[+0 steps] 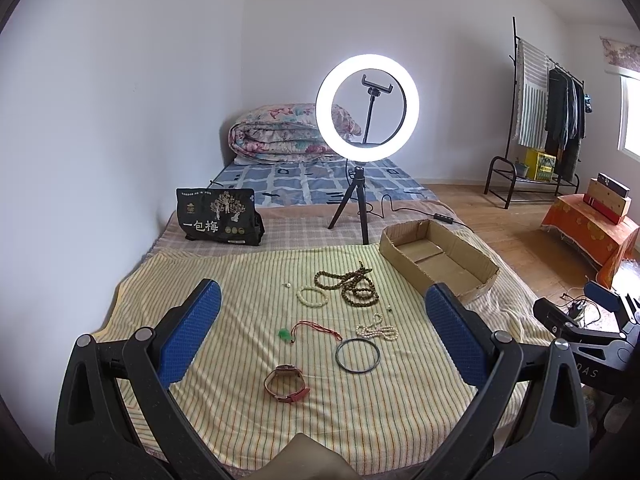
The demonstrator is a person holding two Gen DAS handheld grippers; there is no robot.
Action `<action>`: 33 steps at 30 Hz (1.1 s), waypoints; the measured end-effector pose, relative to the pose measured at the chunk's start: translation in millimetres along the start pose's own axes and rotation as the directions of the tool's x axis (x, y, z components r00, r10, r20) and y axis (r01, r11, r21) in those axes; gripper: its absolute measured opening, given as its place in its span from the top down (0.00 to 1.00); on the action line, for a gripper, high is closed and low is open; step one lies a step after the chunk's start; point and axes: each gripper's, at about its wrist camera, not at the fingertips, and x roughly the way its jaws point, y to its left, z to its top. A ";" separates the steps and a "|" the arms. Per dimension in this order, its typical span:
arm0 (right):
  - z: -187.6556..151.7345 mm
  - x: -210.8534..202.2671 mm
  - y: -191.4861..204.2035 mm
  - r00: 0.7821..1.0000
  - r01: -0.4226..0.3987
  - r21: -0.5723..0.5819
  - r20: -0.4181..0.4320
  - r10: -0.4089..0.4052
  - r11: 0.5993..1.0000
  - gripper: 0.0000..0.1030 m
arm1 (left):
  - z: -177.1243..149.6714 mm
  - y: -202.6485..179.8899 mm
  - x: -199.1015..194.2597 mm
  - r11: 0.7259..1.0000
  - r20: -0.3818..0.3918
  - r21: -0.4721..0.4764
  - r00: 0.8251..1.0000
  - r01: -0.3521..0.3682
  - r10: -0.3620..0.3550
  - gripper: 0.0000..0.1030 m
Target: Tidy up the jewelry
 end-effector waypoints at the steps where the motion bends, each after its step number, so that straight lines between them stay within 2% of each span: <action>1: -0.1 0.3 0.2 1.000 0.001 0.000 0.000 -0.001 1.000 0.00 | 1.6 -0.8 -0.2 1.000 0.001 -0.001 1.000 0.001 -0.001 0.00; 33: -1.6 5.8 2.1 1.000 -0.008 -0.001 -0.018 0.008 1.000 0.00 | -3.9 -2.1 1.2 1.000 0.007 -0.002 1.000 0.005 -0.005 0.00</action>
